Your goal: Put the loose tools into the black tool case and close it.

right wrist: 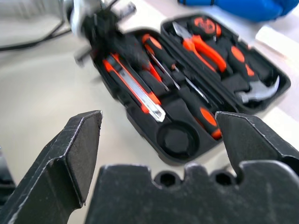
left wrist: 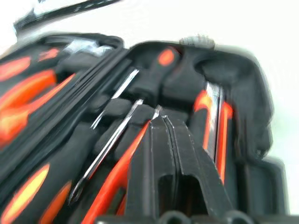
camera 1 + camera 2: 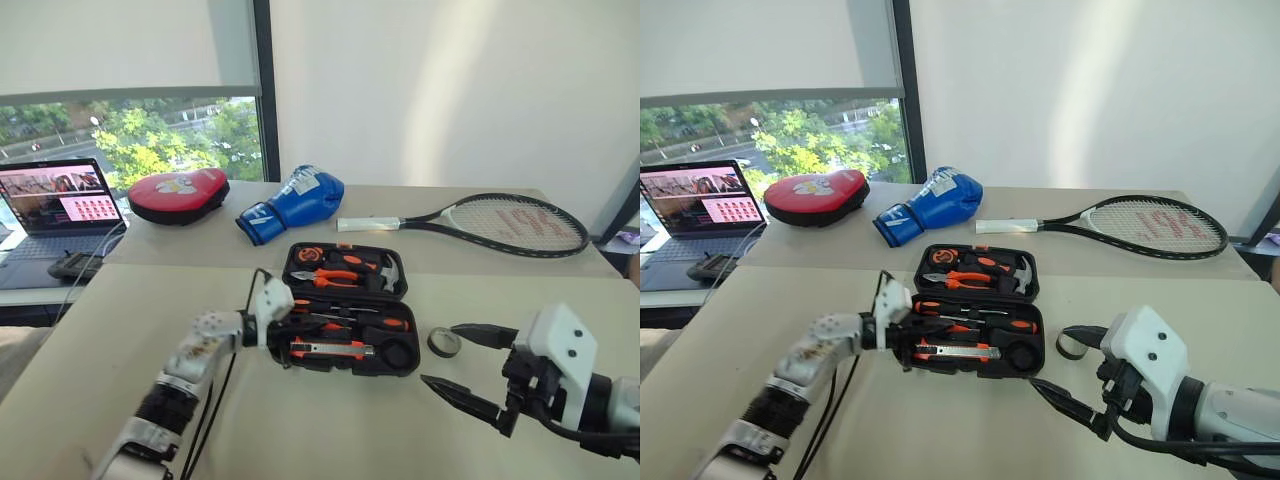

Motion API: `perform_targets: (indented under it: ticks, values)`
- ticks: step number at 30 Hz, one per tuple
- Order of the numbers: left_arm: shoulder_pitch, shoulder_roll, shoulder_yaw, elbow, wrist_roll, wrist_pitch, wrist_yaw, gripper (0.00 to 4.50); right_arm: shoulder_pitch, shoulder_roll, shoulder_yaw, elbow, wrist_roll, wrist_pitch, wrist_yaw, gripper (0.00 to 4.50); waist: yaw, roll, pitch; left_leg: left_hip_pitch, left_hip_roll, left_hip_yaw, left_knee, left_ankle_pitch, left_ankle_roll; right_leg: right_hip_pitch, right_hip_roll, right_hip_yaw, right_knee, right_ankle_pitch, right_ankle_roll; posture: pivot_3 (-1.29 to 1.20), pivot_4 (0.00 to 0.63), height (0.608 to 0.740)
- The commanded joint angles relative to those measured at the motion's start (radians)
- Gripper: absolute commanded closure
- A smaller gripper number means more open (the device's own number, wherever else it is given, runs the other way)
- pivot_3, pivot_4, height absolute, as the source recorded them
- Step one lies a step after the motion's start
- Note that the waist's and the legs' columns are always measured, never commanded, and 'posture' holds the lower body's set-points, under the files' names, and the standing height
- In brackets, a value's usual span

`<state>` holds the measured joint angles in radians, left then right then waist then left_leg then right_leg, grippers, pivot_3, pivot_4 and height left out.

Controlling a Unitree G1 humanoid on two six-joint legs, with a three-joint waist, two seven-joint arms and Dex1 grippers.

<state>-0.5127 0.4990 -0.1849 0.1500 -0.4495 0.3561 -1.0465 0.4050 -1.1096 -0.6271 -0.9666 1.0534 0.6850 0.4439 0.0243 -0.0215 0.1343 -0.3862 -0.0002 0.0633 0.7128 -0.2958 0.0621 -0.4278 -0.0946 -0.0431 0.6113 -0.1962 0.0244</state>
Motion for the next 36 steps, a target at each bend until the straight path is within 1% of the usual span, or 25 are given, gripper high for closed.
perform_targets:
  ticks: [1, 3, 4, 5, 7, 9, 10, 11, 14, 15, 16, 17, 19, 20, 21, 23, 26, 31, 32, 33, 34, 35, 36]
  values:
    - [-0.052, 0.08, 0.114, -0.127, -0.19, 0.313, -0.018, 4.44, -0.043, 0.01, 0.014, 0.025, -0.009, 0.011, 0.018, 0.0, -0.001, -0.001, 0.001, -0.001, 0.0, -0.001, -0.001, -0.001, 0.001, 0.0, 0.0, 0.0, -0.001, -0.001, 0.001, 0.0, 0.15, 0.74]
    - [-0.047, 0.115, 0.139, -0.166, -0.232, 0.396, -0.021, 4.44, -0.075, 0.006, 0.037, 0.049, -0.022, 0.016, 0.023, 0.0, -0.003, -0.001, 0.001, -0.002, -0.001, 0.0, 0.0, -0.004, 0.005, 0.0, -0.001, 0.001, -0.002, -0.003, 0.003, 0.0, 0.15, 0.74]
    - [-0.034, 0.131, 0.14, -0.19, -0.237, 0.416, -0.024, 4.44, -0.089, 0.001, 0.05, 0.059, -0.041, 0.018, 0.026, 0.0, -0.003, -0.001, 0.001, -0.001, -0.003, 0.0, 0.0, -0.007, 0.01, 0.002, -0.003, 0.002, -0.003, -0.004, 0.005, 0.0, 0.15, 0.74]
    - [-0.016, 0.148, 0.135, -0.221, -0.232, 0.415, -0.035, 4.44, -0.103, -0.007, 0.066, 0.069, -0.069, 0.02, 0.022, 0.0, -0.003, -0.002, 0.002, -0.001, -0.003, 0.0, 0.0, -0.008, 0.01, 0.002, -0.004, 0.002, -0.003, -0.005, 0.005, 0.0, 0.15, 0.74]
    - [0.02, 0.146, 0.154, -0.273, -0.235, 0.356, -0.062, 4.44, -0.137, -0.031, 0.11, 0.117, -0.065, 0.078, 0.003, 0.0, -0.003, -0.002, 0.003, -0.002, -0.004, 0.0, 0.0, -0.01, 0.014, 0.003, -0.004, 0.002, -0.006, -0.005, 0.006, 0.0, 0.15, 0.74]
    - [0.023, 0.186, 0.183, -0.308, -0.304, 0.42, -0.113, 3.95, -0.172, -0.057, 0.163, 0.164, -0.093, 0.11, 0.017, 0.0, -0.002, -0.004, 0.006, -0.001, -0.004, 0.0, 0.001, -0.011, 0.015, 0.004, -0.006, 0.003, -0.007, -0.005, 0.006, 0.0, 0.15, 0.74]
    - [0.023, 0.206, 0.191, -0.326, -0.31, 0.429, -0.121, 3.78, -0.197, -0.071, 0.198, 0.195, -0.114, 0.13, 0.018, 0.0, 0.0, -0.006, 0.008, -0.002, -0.004, 0.0, 0.002, -0.01, 0.012, 0.003, -0.006, 0.003, -0.007, -0.005, 0.005, 0.0, 0.15, 0.74]
    - [0.027, 0.222, 0.19, -0.347, -0.299, 0.418, -0.128, 3.29, -0.217, -0.083, 0.226, 0.224, -0.132, 0.147, 0.019, 0.0, 0.001, -0.006, 0.008, -0.003, -0.004, 0.0, 0.002, -0.008, 0.01, 0.002, -0.007, 0.002, -0.007, -0.005, 0.004, 0.0, 0.15, 0.74]
    - [0.058, 0.259, 0.181, -0.409, -0.244, 0.346, -0.136, 2.41, -0.306, -0.114, 0.335, 0.316, -0.182, 0.191, 0.042, 0.0, 0.0, -0.004, 0.009, -0.003, -0.003, 0.0, 0.001, -0.008, 0.009, 0.002, -0.007, 0.002, -0.006, -0.006, 0.003, 0.0, 0.15, 0.74]
    - [0.066, 0.268, 0.184, -0.426, -0.242, 0.342, -0.136, 1.87, -0.353, -0.11, 0.374, 0.348, -0.185, 0.211, 0.046, 0.0, 0.0, -0.004, 0.01, -0.002, -0.004, 0.0, 0.001, -0.008, 0.009, 0.002, -0.007, 0.002, -0.006, -0.006, 0.002, 0.0, 0.15, 0.74]
    - [0.072, 0.274, 0.186, -0.44, -0.245, 0.344, -0.132, 1.61, -0.395, -0.102, 0.406, 0.377, -0.192, 0.227, 0.05, 0.0, -0.002, -0.003, 0.01, -0.002, -0.004, 0.0, 0.001, -0.008, 0.009, 0.002, -0.008, 0.003, -0.006, -0.008, -0.001, 0.0, 0.15, 0.74]
    - [0.078, 0.279, 0.184, -0.453, -0.241, 0.341, -0.13, 1.24, -0.432, -0.094, 0.434, 0.403, -0.202, 0.239, 0.057, 0.0, -0.002, -0.003, 0.01, -0.002, -0.003, 0.0, 0.001, -0.008, 0.009, 0.002, -0.008, 0.003, -0.006, -0.01, -0.004, 0.0, 0.15, 0.74]
    - [0.095, 0.291, 0.188, -0.497, -0.262, 0.357, -0.133, 0.59, -0.519, -0.08, 0.515, 0.469, -0.25, 0.252, 0.08, 0.0, -0.003, -0.003, 0.011, -0.002, -0.004, 0.0, 0.001, -0.008, 0.009, 0.002, -0.01, 0.003, -0.005, -0.009, -0.004, 0.0, 0.15, 0.74]
    - [0.107, 0.299, 0.189, -0.522, -0.265, 0.356, -0.136, 0.59, -0.558, -0.07, 0.551, 0.502, -0.272, 0.258, 0.094, 0.0, -0.005, -0.003, 0.011, -0.002, -0.004, 0.0, 0.001, -0.008, 0.009, 0.002, -0.009, 0.003, -0.004, -0.009, -0.003, 0.0, 0.15, 0.74]
    - [0.121, 0.305, 0.192, -0.548, -0.273, 0.358, -0.137, 0.51, -0.593, -0.059, 0.584, 0.532, -0.291, 0.265, 0.109, 0.25, -0.007, -0.002, 0.011, -0.002, -0.004, 0.0, 0.001, -0.008, 0.009, 0.001, -0.009, 0.003, -0.004, -0.009, -0.003, 0.0, 0.15, 0.74]
    - [0.145, 0.314, 0.203, -0.586, -0.294, 0.37, -0.13, 0.49, -0.648, -0.039, 0.641, 0.583, -0.34, 0.259, 0.136, 0.74, -0.01, -0.002, 0.012, -0.002, -0.004, 0.0, 0.0, -0.008, 0.009, 0.001, -0.009, 0.003, -0.003, -0.008, -0.001, 0.0, 0.15, 0.74]
    - [0.173, 0.327, 0.213, -0.601, -0.291, 0.356, -0.134, 0.49, -0.715, -0.016, 0.713, 0.636, -0.407, 0.254, 0.178, 1.7, -0.01, -0.001, 0.012, -0.003, -0.004, 0.0, 0.0, -0.008, 0.009, 0.0, -0.008, 0.002, -0.002, -0.007, 0.0, 0.0, 0.15, 0.74]
    - [0.203, 0.333, 0.222, -0.579, -0.269, 0.308, -0.142, 0.49, -0.779, 0.027, 0.813, 0.716, -0.506, 0.251, 0.245, 1.7, -0.01, 0.0, 0.013, -0.003, -0.004, 0.0, 0.001, -0.008, 0.009, 0.0, -0.006, 0.001, -0.002, -0.007, 0.001, 0.0, 0.15, 0.74]
    - [0.207, 0.334, 0.224, -0.576, -0.268, 0.301, -0.143, 0.49, -0.786, 0.035, 0.819, 0.726, -0.518, 0.253, 0.253, 2.15, -0.01, 0.0, 0.013, -0.002, -0.004, 0.0, 0.001, -0.008, 0.009, 0.0, -0.006, 0.002, -0.002, -0.007, 0.001, 0.0, 0.15, 0.74]
    - [0.211, 0.334, 0.227, -0.574, -0.268, 0.295, -0.144, 0.49, -0.79, 0.04, 0.822, 0.733, -0.53, 0.251, 0.262, 2.43, -0.01, 0.0, 0.013, -0.003, -0.004, 0.0, 0.001, -0.008, 0.009, 0.0, -0.006, 0.002, -0.002, -0.007, 0.001, 0.0, 0.15, 0.74]
    - [0.218, 0.336, 0.233, -0.569, -0.266, 0.288, -0.146, 0.49, -0.794, 0.047, 0.829, 0.742, -0.542, 0.249, 0.272, 2.85, -0.01, 0.0, 0.013, -0.003, -0.004, 0.0, 0.001, -0.008, 0.009, 0.0, -0.006, 0.001, -0.002, -0.006, 0.001, 0.0, 0.15, 0.74]
    - [0.227, 0.337, 0.239, -0.566, -0.264, 0.281, -0.15, 0.49, -0.795, 0.052, 0.833, 0.748, -0.553, 0.246, 0.282, 3.08, -0.01, 0.0, 0.013, -0.003, -0.004, 0.001, 0.001, -0.008, 0.008, 0.0, -0.006, 0.002, -0.002, -0.006, 0.001, 0.0, 0.15, 0.74]
    - [0.238, 0.34, 0.246, -0.562, -0.261, 0.272, -0.154, 0.49, -0.796, 0.057, 0.837, 0.753, -0.565, 0.24, 0.29, 3.43, -0.011, 0.0, 0.013, -0.002, -0.004, 0.001, 0.001, -0.008, 0.008, 0.0, -0.006, 0.002, -0.002, -0.006, 0.002, 0.0, 0.15, 0.74]
